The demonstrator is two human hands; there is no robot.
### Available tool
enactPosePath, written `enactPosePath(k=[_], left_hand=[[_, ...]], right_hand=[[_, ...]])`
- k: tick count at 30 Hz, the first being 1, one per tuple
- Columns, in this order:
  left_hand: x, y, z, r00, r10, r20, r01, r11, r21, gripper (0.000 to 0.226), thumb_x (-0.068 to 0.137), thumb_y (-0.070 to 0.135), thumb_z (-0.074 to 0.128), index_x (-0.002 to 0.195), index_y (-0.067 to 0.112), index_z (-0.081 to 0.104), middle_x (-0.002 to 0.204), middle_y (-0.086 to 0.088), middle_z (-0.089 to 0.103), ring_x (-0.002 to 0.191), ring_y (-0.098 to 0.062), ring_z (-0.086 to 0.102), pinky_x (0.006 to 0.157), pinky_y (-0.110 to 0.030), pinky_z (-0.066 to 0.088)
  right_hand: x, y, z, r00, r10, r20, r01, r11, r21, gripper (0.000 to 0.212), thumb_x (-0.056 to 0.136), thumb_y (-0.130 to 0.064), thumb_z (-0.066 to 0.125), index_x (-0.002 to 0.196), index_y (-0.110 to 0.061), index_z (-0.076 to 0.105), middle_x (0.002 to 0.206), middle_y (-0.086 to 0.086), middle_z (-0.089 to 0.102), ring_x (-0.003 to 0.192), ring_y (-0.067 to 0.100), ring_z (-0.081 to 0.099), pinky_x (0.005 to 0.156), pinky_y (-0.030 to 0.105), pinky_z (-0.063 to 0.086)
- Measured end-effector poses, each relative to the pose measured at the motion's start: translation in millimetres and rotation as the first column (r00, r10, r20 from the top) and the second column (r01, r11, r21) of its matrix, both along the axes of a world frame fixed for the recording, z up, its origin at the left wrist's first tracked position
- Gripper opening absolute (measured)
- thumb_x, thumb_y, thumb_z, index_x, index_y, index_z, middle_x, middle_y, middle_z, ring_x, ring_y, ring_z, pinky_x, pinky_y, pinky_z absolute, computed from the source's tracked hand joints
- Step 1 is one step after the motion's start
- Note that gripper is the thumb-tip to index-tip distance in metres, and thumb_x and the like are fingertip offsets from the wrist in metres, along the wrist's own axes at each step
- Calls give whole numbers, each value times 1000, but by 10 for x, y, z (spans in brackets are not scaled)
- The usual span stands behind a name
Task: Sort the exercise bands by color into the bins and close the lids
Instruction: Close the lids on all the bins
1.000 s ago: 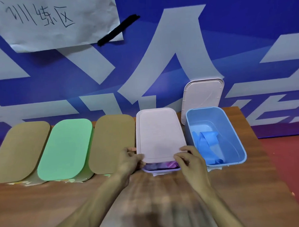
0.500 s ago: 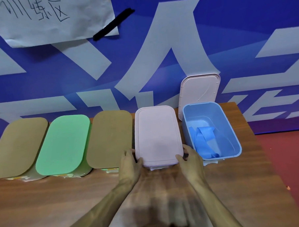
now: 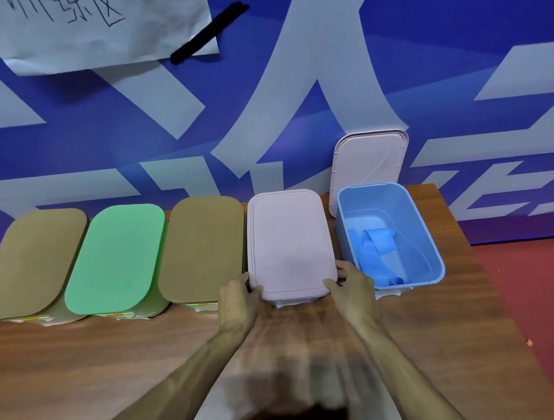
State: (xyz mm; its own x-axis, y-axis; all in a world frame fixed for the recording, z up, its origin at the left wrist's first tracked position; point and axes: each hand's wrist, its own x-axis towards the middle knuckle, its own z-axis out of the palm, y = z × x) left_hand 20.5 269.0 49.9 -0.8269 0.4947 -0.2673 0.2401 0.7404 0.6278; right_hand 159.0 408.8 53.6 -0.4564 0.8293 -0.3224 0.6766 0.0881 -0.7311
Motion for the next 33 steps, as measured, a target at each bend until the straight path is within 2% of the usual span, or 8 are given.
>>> enactPosePath(k=[4,6,10,15,19,24,29,33], left_hand=[[-21,-16,-24,999,15,30,-15,1000,-8,32,85,10,62,59,18,44,60,-1,52,61,-23,40,46,-20,29],[-36,-30,-56,999,12,41,-11,1000,-10,34,85,13,63,58,17,43,62,-5,56,59,-22,39,49,-26,31],[-46,-60,-117,998,-3,56,4,1000,-6,33,87,17,62,59,14,44,68,-12,66,63,-30,54,54,-31,36],[-92,-71,-136,997,-9,77,7,1000,25,39,85,16,65,54,13,42,64,-16,65,60,-29,58,53,-31,43],[-122,-92,-149,994,-33,103,31,999,22,35,84,21,66,57,14,45,63,-12,67,69,-32,68,64,-40,53],[-144,-85,-91,987,-61,151,54,997,52,6,84,20,67,86,15,66,74,-3,69,77,-24,68,67,-31,52],[-91,-84,-106,988,-20,155,10,998,67,24,83,17,68,106,11,67,81,-4,68,78,-22,64,67,-28,47],[-73,-76,-114,983,14,184,-28,997,77,28,82,15,66,110,11,65,80,-4,67,81,-27,66,73,-34,54]], right_hand=[[8,9,15,1000,-10,-2,10,1000,-26,47,86,-14,68,130,-10,53,124,6,64,108,21,62,95,31,48],[15,39,15,1000,-25,-9,24,999,-49,46,83,-14,71,127,-10,55,119,6,67,98,17,62,88,25,48],[22,104,32,1000,-20,-10,19,997,-72,42,79,-10,74,119,-8,60,110,6,70,86,13,60,80,20,44],[11,102,14,995,-96,-1,96,991,-95,36,78,-11,76,111,-7,65,107,6,71,88,12,60,82,20,44],[-44,72,38,996,-76,47,79,995,-55,33,80,-9,73,110,-5,62,109,8,70,91,16,61,80,22,45],[-72,118,99,992,12,129,-9,1000,-21,37,78,-9,74,112,-4,61,111,10,69,100,22,63,83,27,49],[-46,129,135,991,-23,135,30,998,-56,41,77,-6,74,115,-3,60,113,10,68,101,21,63,80,21,44],[-68,122,133,988,-63,138,71,996,-56,36,77,-4,69,112,-4,59,112,10,67,104,23,61,79,25,46]])
